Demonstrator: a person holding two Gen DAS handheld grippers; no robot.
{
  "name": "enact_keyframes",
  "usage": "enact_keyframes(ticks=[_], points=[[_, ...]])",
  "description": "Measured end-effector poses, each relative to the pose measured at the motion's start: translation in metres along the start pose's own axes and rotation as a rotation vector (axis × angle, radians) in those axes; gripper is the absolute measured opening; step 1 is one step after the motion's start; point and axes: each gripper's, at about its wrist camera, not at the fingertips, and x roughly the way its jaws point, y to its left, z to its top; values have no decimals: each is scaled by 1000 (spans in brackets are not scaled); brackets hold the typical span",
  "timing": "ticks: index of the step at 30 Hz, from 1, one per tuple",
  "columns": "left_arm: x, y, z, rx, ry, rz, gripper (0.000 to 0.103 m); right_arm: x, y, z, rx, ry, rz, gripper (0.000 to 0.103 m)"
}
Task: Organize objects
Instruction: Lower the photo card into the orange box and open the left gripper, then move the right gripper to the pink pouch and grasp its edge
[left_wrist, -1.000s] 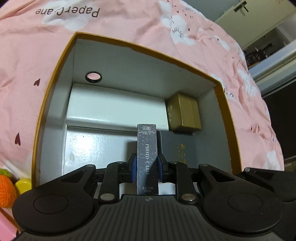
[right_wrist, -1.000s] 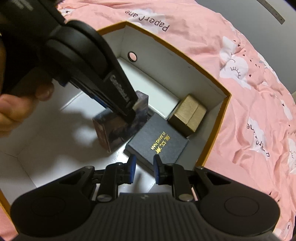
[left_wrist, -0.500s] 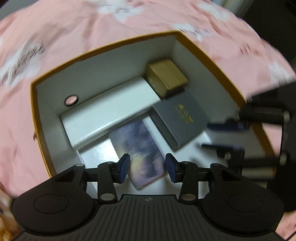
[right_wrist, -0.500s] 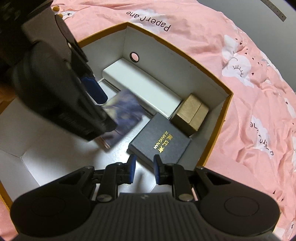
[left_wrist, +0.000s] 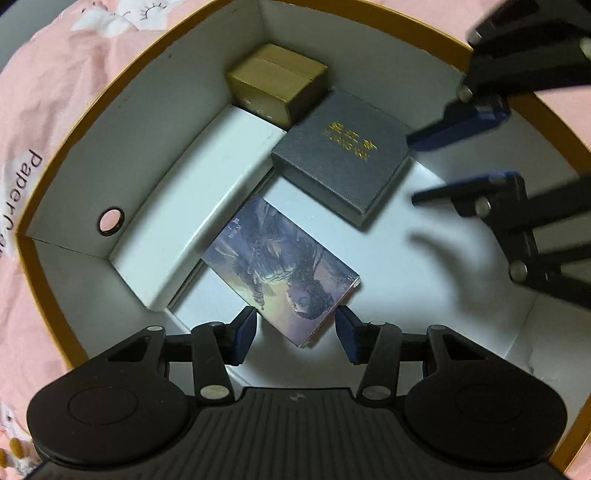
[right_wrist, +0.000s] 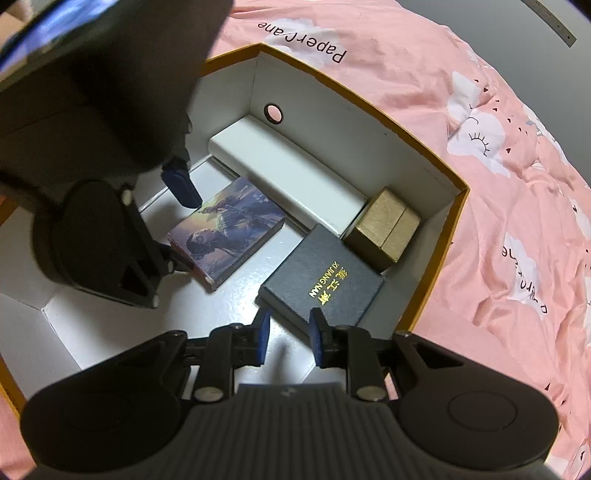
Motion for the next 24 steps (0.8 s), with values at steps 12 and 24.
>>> enact_keyframes(ticks=[12, 24], points=[[-5, 1, 2, -4, -75, -74, 44, 1, -2, 4, -16, 10, -13, 25], [-33, 12, -18, -51, -139, -114, 45, -17, -4, 0, 69, -42, 34, 26]])
